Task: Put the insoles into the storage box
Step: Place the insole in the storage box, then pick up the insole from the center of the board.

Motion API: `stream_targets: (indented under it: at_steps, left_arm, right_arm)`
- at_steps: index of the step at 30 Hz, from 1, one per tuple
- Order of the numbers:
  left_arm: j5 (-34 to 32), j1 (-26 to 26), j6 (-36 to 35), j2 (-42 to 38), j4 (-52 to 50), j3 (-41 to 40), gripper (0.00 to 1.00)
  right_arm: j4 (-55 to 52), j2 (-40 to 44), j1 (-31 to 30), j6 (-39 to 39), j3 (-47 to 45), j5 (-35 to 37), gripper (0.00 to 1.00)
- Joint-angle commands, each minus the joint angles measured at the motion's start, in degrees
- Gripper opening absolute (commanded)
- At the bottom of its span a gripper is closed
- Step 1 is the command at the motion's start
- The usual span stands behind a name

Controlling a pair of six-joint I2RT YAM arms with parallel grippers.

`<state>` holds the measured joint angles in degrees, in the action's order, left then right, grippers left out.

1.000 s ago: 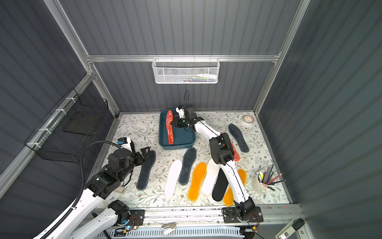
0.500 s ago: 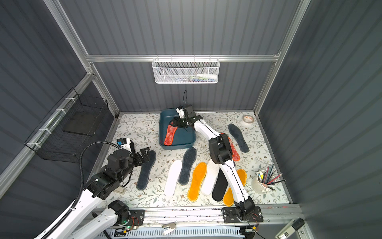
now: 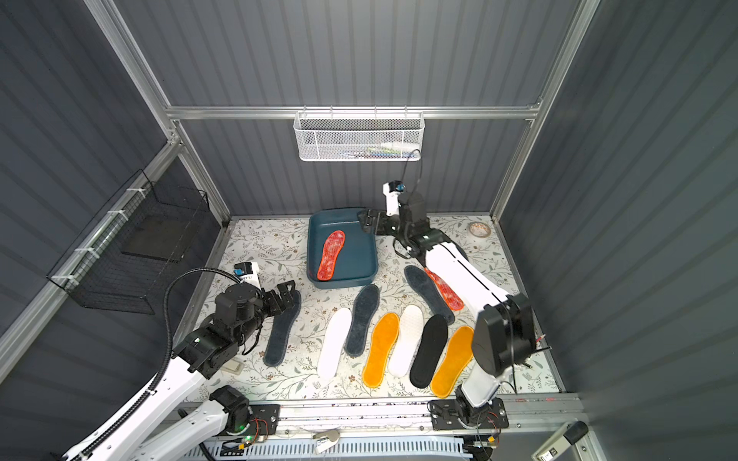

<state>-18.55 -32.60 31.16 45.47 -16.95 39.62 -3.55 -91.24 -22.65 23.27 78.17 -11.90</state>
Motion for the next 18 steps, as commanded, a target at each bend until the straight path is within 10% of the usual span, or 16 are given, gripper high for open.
stream_targets:
  at_steps: [1, 9, 18]
  left_arm:
    - [3.23, -0.07, -1.52, 2.32, 5.19, -0.2, 1.0]
    - [7.3, -0.1, -1.89, 7.73, 8.94, 0.42, 1.0]
    - [9.83, -0.09, -2.18, 9.87, 9.17, 1.58, 1.0]
  right_arm:
    - [-7.3, 4.37, 2.95, 0.78, -9.44, 6.18, 0.99]
    - [-16.93, 14.51, 13.61, 3.45, -26.7, 9.44, 0.95]
    - [-18.21, 8.06, 24.86, 0.17, -24.05, 11.88, 0.81]
